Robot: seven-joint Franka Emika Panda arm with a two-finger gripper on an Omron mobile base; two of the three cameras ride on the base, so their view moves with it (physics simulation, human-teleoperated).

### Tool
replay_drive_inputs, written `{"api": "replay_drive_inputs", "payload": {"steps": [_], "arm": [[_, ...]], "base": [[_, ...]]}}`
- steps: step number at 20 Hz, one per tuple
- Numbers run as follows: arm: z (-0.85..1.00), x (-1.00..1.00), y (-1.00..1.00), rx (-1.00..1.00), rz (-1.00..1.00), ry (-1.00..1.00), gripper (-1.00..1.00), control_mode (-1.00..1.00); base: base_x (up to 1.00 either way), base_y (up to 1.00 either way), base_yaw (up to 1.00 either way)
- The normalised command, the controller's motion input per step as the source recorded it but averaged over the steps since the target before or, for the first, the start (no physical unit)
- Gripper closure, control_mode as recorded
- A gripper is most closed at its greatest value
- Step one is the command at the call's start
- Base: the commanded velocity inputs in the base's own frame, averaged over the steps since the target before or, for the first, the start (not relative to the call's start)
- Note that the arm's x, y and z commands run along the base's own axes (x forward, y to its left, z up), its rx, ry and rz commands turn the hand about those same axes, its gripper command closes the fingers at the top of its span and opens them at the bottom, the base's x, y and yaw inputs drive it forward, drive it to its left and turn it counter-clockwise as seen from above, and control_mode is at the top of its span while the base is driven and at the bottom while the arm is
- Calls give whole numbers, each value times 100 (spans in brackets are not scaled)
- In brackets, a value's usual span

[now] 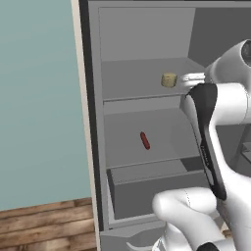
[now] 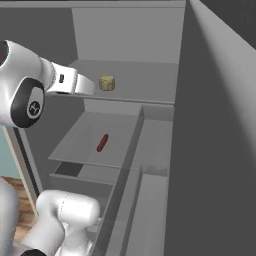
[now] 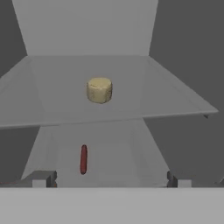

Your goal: Retrieve the sausage and cheese from the fridge and place them on the cutting board on the counter.

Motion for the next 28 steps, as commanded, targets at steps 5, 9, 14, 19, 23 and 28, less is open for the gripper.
{"api": "replay_drive_inputs", "payload": {"steps": [5, 9, 14, 19, 23, 28], "arm": [[-28, 87, 16, 0, 0, 25, -100, -100], [-39, 86, 5, 0, 0, 11, -100, -100], [-31, 56, -1, 0, 0, -1, -100, -100], [-2, 46, -5, 4, 0, -3, -100, -100], [0, 50, -2, 6, 0, 0, -100, -100], [0, 41, -19, 6, 0, 5, -100, -100]], "base": [[0, 0, 0], [0, 0, 0], [0, 0, 0], [0, 0, 0], [0, 0, 0], [0, 0, 0]]}}
